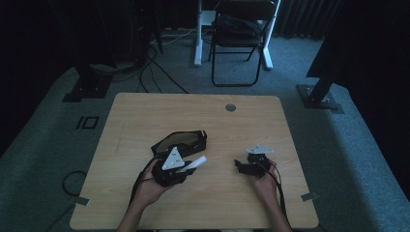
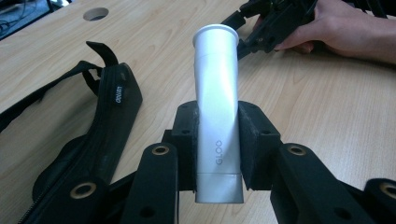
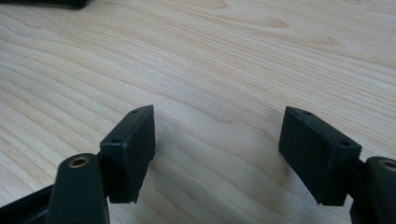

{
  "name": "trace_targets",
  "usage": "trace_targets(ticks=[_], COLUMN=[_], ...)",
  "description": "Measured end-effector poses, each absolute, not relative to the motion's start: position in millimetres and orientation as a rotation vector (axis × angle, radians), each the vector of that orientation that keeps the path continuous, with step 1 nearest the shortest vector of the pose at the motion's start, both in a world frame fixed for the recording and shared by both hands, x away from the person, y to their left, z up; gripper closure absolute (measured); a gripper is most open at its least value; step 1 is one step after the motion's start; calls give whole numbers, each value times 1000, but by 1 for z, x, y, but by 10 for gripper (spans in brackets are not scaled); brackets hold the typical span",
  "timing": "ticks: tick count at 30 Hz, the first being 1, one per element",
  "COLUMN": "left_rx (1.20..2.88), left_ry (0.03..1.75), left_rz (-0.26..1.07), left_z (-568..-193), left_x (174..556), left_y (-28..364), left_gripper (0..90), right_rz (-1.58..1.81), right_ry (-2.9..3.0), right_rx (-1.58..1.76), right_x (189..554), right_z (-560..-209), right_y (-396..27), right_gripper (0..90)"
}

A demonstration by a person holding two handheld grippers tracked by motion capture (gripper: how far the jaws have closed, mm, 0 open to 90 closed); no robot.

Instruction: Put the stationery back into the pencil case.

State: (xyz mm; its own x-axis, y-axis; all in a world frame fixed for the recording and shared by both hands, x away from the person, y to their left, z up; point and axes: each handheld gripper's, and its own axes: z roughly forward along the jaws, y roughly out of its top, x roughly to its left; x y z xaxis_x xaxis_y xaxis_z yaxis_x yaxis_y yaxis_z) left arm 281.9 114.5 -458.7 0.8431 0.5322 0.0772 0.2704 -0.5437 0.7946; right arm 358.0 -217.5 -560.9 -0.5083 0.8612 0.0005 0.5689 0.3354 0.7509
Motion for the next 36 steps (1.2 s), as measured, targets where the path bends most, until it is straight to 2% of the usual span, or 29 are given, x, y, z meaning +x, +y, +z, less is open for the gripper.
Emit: trace_targets(ticks=[36], left_rx=[2124], left_ry=[590], left_rz=[424], left_z=[-446], left_x=[285], left_y=[130], left_gripper=[708], right_rz=[998], right_ry=[2207], right_rx=[1260], right_x=[358], right_z=[-561], right_y=[-217], right_gripper=[271])
